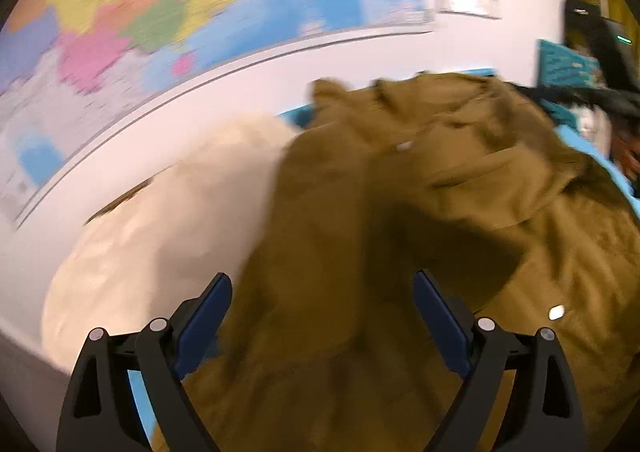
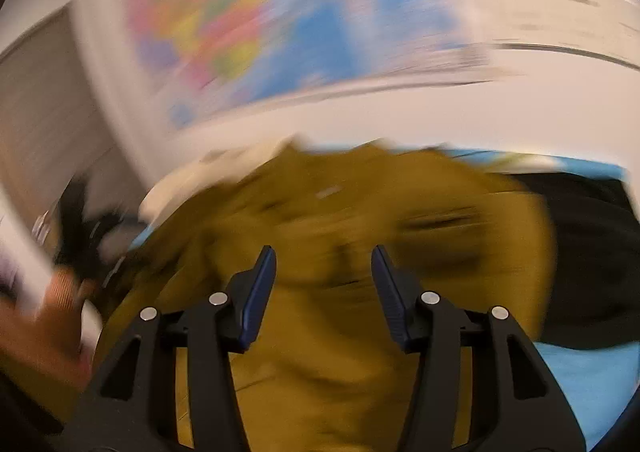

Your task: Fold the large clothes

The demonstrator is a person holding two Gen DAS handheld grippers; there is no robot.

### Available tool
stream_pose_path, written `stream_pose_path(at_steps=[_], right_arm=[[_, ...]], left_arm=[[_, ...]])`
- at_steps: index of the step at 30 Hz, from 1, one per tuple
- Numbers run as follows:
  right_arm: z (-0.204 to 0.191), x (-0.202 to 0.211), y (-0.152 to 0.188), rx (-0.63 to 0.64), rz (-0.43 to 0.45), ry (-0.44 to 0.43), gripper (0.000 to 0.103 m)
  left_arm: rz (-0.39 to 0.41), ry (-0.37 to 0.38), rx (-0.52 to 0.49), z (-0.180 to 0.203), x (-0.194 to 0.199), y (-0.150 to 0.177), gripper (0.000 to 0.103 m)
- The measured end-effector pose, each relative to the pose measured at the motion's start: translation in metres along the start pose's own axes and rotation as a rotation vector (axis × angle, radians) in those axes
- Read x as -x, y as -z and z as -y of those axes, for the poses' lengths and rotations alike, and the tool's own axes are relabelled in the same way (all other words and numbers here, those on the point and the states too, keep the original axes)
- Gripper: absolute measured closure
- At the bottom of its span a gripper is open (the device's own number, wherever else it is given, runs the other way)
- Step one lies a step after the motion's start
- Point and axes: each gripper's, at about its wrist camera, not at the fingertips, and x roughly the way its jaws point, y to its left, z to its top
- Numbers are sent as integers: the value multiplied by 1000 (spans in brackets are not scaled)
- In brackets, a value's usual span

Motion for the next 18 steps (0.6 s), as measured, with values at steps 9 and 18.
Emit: stream_pose_path(at_steps=[9, 18], right_arm=[[-79, -104, 16, 204, -233, -183, 48], [-85, -152, -42, 66, -165, -306, 94]], left_arm=[[-23, -118, 80, -50, -4, -5, 95], [-49, -272, 222, -106, -17, -47, 73]])
